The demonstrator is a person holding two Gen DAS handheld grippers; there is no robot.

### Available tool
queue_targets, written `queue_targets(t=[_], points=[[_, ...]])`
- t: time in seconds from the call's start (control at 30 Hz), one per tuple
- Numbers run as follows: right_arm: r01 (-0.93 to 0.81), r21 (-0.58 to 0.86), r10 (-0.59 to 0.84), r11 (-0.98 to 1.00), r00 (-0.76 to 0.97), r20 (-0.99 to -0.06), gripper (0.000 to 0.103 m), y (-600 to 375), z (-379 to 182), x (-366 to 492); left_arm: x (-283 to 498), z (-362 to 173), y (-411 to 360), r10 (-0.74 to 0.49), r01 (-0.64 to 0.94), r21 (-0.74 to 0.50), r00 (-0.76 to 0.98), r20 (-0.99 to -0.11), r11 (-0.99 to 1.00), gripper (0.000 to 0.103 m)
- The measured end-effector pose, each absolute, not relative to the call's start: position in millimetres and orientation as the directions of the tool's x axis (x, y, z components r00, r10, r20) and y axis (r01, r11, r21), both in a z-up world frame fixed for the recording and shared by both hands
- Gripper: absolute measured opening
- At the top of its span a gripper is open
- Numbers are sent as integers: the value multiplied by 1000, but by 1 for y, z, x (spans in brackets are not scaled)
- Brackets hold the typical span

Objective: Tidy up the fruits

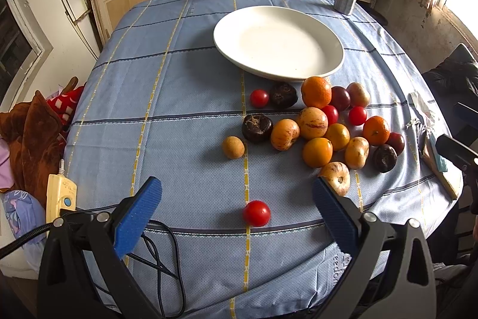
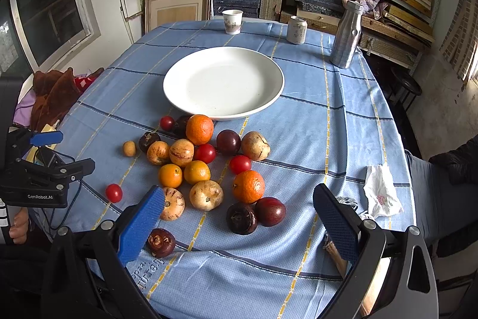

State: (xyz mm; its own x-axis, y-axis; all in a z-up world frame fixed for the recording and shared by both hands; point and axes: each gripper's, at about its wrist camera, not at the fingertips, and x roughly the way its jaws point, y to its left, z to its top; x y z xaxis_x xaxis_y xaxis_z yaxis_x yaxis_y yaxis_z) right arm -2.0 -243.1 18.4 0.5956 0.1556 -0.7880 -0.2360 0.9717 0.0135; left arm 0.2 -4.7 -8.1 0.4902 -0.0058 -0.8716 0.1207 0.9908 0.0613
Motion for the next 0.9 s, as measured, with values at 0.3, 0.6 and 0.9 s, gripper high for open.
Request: queue_targets(t=[0.3, 0.6, 0.9], points=[[-234, 16, 156, 972, 592, -791, 100, -243, 18, -1, 5, -12, -4, -7, 123, 60, 481, -876, 991, 99], [-233, 15, 154, 972, 591, -792, 100, -243, 18, 1, 8, -14, -2, -9, 124, 57, 476, -880, 991, 99], [-231, 16, 153, 973, 588, -794, 100, -244, 20, 2, 14, -15, -3, -10, 131, 57, 462, -887, 990, 99]])
